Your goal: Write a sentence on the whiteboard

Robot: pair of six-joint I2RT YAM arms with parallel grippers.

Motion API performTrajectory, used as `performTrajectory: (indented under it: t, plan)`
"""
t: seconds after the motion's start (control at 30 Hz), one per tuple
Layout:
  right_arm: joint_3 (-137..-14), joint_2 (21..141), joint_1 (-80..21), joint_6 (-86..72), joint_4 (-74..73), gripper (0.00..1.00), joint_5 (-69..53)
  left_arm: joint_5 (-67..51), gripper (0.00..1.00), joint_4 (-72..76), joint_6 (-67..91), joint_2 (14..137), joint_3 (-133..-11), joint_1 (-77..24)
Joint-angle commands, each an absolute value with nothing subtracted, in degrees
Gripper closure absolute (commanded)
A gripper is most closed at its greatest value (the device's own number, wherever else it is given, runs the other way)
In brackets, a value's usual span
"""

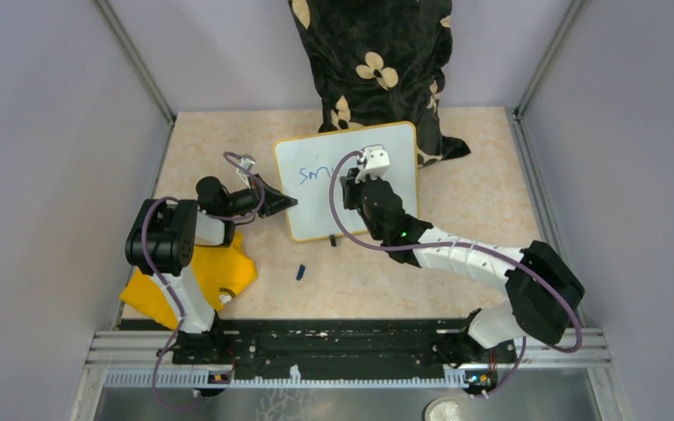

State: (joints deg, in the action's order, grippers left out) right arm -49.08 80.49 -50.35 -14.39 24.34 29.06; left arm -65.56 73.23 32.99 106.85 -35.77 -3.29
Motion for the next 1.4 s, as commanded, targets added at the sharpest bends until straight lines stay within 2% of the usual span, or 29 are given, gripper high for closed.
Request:
performTrajectory:
  t: [0.0,0.47,1.37]
  plan:
    - [-48.8,78.4,-49.7,-15.0,24.6,1.0,28.7,-64.8,1.0,73.0,30.1,108.1,-36.1,-3.8]
    - [-50.6,73.1,-49.6,-16.3,23.0,1.0,27.0,-64.9,1.0,72.9,30.0,108.1,-36.1,-3.8]
    - [-56.2,79.8,-45.9,-15.5,26.3,1.0,26.1,-64.9,1.0,72.5,30.0,108.3,-36.3,-3.9]
